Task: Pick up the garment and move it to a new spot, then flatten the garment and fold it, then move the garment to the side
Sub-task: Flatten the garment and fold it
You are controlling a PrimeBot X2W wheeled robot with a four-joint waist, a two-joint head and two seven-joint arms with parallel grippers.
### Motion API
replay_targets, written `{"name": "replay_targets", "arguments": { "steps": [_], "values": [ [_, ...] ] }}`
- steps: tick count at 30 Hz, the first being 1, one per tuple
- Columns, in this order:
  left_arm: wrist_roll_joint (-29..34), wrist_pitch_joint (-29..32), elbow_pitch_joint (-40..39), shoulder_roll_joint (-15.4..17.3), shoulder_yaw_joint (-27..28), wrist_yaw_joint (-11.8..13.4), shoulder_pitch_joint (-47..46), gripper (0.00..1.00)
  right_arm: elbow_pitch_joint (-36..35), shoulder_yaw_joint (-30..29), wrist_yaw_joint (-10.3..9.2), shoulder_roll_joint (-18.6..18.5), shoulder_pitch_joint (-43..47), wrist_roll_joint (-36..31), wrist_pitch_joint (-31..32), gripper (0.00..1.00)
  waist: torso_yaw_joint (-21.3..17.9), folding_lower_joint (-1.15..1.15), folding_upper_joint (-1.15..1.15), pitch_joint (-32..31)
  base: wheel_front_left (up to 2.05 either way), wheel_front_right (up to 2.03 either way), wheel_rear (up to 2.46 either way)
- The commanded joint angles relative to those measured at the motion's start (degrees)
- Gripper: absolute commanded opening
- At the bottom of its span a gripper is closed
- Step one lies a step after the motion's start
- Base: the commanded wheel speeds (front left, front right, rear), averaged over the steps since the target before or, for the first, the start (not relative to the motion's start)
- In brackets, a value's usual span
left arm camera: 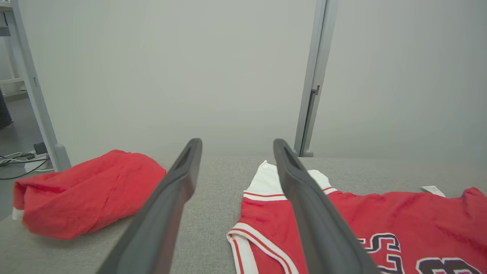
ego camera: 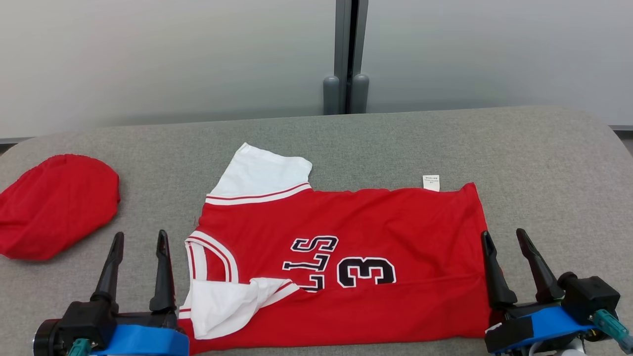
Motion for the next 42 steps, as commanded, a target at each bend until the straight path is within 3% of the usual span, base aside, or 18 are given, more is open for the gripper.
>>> {"name": "replay_targets", "arguments": {
  "steps": [1,17,28,35,42],
  "values": [
    [0.4,-0.2,0.6,-0.2,0.3,-0.4,-1.0,1.00,0.2,-0.4,0.03,0.5,-0.4,-0.3,-0.3,1.00,0.1,0.00,0.00,0.0,0.00,0.00,0.00],
    [4.5,-0.2,5.3,-1.4,2.4,-2.2,-1.1,1.00,1.4,-0.8,0.03,2.1,2.3,-2.6,-0.4,1.00,0.2,0.00,0.00,-0.1,0.00,0.00,0.00],
    [4.2,-0.2,7.4,-0.6,3.1,-3.0,-6.2,1.00,2.1,-1.8,0.03,1.1,-2.2,-4.1,-0.4,1.00,0.0,0.00,0.00,1.6,0.00,0.00,0.00],
    [0.7,-0.2,11.5,5.0,-2.3,-3.5,-19.5,1.00,4.0,-0.6,0.03,-3.5,-12.3,-4.5,2.9,1.00,-0.9,0.00,0.00,5.7,0.00,0.00,0.00],
    [-9.2,3.7,18.2,12.5,-12.5,-3.4,-38.1,1.00,5.4,1.7,0.03,-7.4,-24.0,-2.5,11.3,1.00,-3.0,0.00,0.00,13.1,0.00,0.00,0.00]
  ]
}}
